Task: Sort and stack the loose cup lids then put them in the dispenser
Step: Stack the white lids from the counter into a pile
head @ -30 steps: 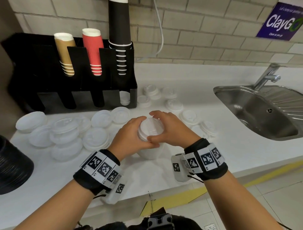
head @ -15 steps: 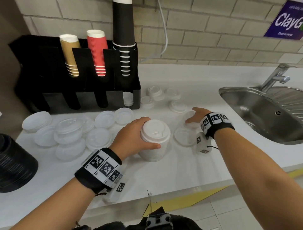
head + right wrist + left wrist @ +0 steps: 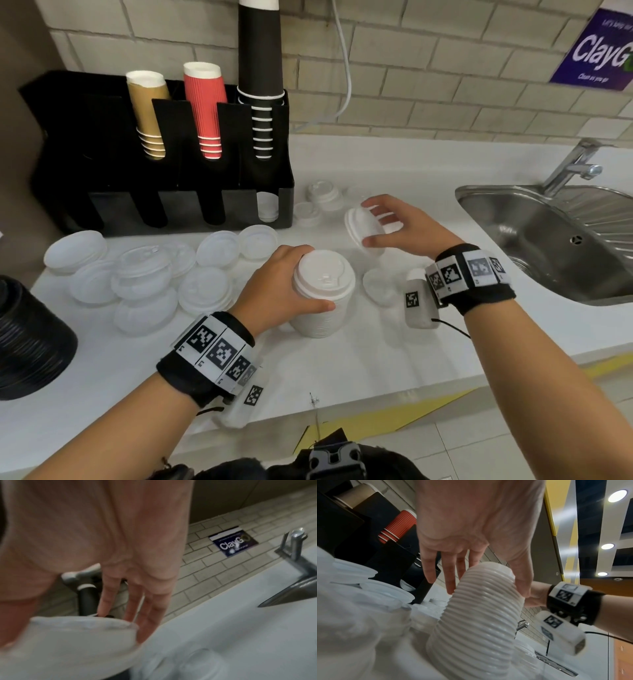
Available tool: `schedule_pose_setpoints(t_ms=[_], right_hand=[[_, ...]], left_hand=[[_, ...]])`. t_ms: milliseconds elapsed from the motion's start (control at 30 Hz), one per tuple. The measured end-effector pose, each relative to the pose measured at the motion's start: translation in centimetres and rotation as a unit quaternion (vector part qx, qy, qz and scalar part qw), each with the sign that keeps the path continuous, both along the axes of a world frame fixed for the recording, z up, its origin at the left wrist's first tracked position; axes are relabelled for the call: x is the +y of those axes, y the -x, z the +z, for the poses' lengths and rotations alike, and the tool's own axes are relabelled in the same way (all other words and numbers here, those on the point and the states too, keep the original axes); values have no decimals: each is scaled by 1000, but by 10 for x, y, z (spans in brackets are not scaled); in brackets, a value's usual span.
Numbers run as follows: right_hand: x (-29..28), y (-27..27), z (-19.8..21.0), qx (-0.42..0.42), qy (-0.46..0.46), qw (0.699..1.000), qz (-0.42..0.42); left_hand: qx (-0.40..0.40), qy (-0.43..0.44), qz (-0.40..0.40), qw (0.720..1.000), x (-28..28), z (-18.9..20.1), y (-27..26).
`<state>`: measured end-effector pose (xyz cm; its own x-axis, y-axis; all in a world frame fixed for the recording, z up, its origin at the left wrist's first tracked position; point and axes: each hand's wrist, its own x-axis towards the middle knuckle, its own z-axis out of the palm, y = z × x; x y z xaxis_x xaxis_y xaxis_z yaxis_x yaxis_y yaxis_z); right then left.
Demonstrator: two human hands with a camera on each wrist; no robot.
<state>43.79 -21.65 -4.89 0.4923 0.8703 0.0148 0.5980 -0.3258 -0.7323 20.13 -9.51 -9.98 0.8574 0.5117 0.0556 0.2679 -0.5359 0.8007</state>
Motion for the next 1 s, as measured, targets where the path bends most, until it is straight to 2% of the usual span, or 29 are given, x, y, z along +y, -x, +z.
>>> schedule_pose_setpoints(t_ms=[100,200,367,667,833,1000], right_hand=[[-7,25,7,61,-24,996,61],[-11,42,9,75,-22,991,106],[-11,65,8,-24,13,989,143],[9,85,7,-137,64,974,168],[12,89,5,-148,69,972,169],[6,85,1,-104,49,980,165]], left_hand=[[-1,-5,-1,1000,-1,0,-1],[0,-7,0,1000,-3,0,-1],[-34,48,12,998,-4,-3,-1],[-50,51,19,997,-3,-3,-3],[-36,54,3,998,-2,-3,-2],[-45,20,-15,999,-1,-2,-2]])
